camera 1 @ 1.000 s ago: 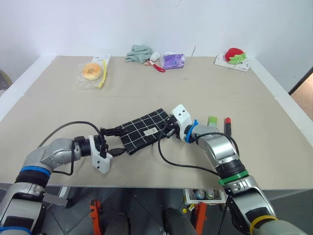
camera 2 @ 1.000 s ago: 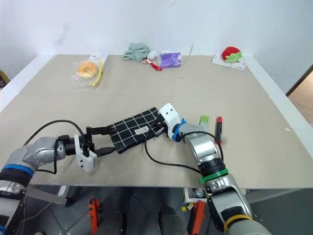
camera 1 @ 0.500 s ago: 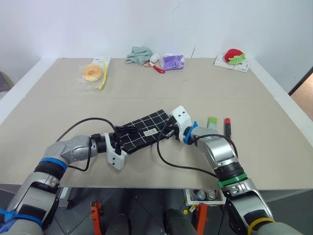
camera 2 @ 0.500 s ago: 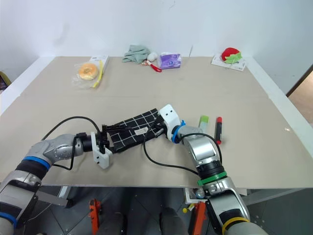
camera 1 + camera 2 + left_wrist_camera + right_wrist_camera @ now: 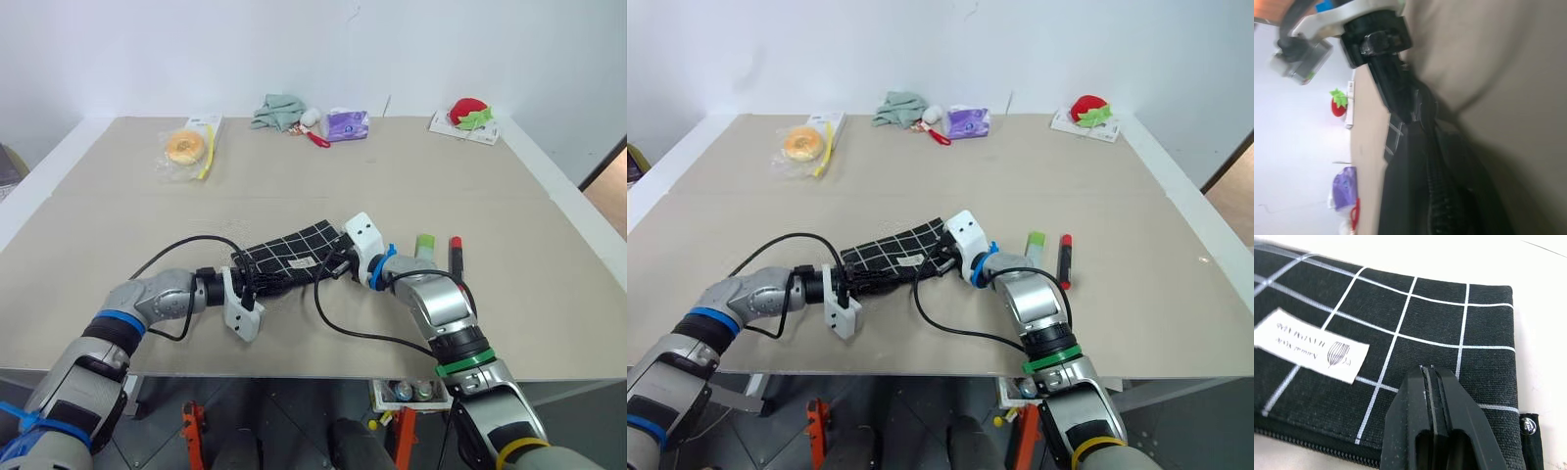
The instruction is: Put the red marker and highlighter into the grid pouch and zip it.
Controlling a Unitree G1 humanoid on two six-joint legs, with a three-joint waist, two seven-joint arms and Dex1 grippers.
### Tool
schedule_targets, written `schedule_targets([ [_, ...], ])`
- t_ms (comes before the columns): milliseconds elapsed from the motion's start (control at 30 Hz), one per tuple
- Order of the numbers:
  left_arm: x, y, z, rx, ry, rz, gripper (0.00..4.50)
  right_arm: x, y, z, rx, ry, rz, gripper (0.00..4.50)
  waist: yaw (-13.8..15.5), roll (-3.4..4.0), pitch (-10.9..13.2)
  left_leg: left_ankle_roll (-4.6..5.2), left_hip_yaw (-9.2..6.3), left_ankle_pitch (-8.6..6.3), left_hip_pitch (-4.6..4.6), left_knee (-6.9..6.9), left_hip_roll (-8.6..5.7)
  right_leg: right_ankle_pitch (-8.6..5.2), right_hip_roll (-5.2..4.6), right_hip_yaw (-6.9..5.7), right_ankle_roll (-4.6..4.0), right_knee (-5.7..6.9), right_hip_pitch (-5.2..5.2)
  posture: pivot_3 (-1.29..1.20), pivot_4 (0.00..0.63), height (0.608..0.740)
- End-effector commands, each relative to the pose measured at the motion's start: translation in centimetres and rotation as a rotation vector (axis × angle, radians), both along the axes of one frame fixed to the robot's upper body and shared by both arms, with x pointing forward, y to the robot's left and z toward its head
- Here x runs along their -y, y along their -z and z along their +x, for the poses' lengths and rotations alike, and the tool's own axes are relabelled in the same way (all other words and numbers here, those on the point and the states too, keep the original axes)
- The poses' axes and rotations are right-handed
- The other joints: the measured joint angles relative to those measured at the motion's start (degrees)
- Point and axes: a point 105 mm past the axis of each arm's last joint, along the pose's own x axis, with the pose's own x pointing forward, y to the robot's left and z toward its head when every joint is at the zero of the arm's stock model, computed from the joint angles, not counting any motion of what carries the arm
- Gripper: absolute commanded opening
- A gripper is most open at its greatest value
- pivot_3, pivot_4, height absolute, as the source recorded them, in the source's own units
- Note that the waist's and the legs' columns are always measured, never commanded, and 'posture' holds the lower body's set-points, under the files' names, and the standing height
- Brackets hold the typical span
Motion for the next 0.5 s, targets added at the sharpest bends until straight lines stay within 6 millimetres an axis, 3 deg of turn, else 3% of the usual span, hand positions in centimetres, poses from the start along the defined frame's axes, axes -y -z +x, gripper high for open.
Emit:
schedule_targets([
  [33, -0.6, 3.0, -0.8, -0.095, -0.02, 0.084, 0.02, -0.1, 0.0, -0.2, 0.0, -0.001, 0.002, 0.0, 0.0, 0.02, -0.01, 0.0, 0.0, 0.0, 0.02, -0.01, 0.0, 0.0, 0.01, 0.0, -0.01, 0.0, 0.0, 0.0, 0.15, 0.739],
  [300, -0.4, 2.7, -0.6, -0.127, -0.053, 0.048, 0.02, 0.0, -0.8, 0.0, 0.044, -0.005, 0.023, 0.0, -0.05, 0.02, -0.01, 0.0, 0.0, 0.0, 0.04, -0.09, 0.0, -0.03, 0.01, 0.0, -0.04, 0.0, -0.01, 0.0, 0.15, 0.739],
  [400, -0.3, 2.4, -0.6, -0.142, -0.062, 0.024, 0.02, 0.1, -1.9, 0.1, 0.083, -0.004, 0.069, 0.0, -0.06, 0.02, -0.01, 0.0, 0.0, 0.0, 0.04, -0.19, 0.0, -0.07, 0.0, 0.0, -0.06, -0.02, -0.03, 0.0, 0.15, 0.739],
  [467, -0.1, 2.2, -0.6, -0.155, -0.069, -0.001, 0.02, 0.7, -3.9, -0.3, 0.129, -0.01, 0.146, 0.0, -0.02, 0.03, -0.01, 0.0, 0.0, 0.0, 0.03, -0.27, 0.0, -0.11, 0.0, 0.0, -0.06, -0.03, -0.05, 0.0, 0.15, 0.739],
  [500, -0.1, 2.1, -0.6, -0.16, -0.07, -0.007, 0.01, 1.4, -5.2, -0.5, 0.157, -0.004, 0.189, 0.32, -0.02, 0.03, 0.0, 0.0, 0.0, 0.0, 0.02, -0.31, 0.0, -0.14, 0.0, 0.0, -0.05, -0.04, -0.06, 0.0, 0.15, 0.739],
])
